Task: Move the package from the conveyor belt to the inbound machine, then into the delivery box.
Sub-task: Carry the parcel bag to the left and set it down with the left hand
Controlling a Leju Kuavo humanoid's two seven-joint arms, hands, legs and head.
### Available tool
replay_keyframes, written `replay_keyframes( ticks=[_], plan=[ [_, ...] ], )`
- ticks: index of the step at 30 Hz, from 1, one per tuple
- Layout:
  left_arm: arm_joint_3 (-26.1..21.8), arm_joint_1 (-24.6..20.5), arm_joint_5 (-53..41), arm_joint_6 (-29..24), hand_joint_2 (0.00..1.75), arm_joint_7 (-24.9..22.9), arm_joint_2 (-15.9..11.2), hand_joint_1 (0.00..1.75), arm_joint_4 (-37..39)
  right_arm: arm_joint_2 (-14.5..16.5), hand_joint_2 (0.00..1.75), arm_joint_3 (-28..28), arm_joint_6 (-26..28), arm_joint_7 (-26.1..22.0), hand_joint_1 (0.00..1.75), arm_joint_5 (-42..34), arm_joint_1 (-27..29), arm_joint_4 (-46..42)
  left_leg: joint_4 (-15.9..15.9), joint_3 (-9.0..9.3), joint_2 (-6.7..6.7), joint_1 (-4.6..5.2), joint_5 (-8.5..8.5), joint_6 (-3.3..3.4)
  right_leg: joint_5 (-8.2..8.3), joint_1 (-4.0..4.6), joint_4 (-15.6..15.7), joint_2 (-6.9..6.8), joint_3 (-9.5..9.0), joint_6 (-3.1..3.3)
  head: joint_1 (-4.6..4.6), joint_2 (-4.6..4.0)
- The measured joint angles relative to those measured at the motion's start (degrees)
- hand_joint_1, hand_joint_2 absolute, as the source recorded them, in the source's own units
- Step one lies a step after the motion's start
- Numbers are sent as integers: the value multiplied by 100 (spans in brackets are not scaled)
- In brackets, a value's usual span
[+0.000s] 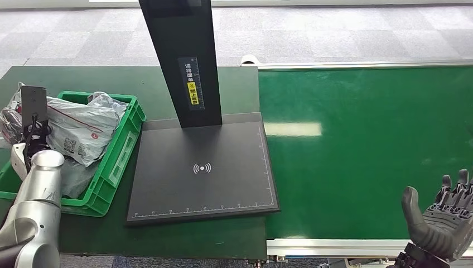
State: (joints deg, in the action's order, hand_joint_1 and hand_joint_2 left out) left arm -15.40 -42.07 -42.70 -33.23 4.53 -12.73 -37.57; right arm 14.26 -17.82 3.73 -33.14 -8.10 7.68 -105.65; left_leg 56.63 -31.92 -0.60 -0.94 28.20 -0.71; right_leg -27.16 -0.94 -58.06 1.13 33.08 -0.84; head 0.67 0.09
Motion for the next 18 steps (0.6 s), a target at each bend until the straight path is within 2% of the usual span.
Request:
replay_keyframes(
  ticks=[1,5,12,18],
  plan=[
    [-10,-35,-26,-4,175,-12,-39,0,184,1,175,3,4,8,0,2,-17,2,0,-2,0,0,0,0,0,0,0,0,1,0,0,0],
    [-120,-135,80,18,175,127,-126,0,625,-1,175,19,21,11,0,5,-80,40,0,-5,-1,1,1,0,-1,-1,1,-1,2,0,-1,0],
    [-277,-251,238,127,175,268,-164,0,925,-1,175,25,43,11,0,19,-140,113,0,-3,-4,0,1,-1,0,-1,2,-5,1,0,0,0],
    [-556,-293,1184,814,175,911,-104,0,923,-3,175,25,86,11,0,42,-213,193,0,-2,-4,0,0,-1,0,0,1,-4,1,0,-1,0]
  ],
)
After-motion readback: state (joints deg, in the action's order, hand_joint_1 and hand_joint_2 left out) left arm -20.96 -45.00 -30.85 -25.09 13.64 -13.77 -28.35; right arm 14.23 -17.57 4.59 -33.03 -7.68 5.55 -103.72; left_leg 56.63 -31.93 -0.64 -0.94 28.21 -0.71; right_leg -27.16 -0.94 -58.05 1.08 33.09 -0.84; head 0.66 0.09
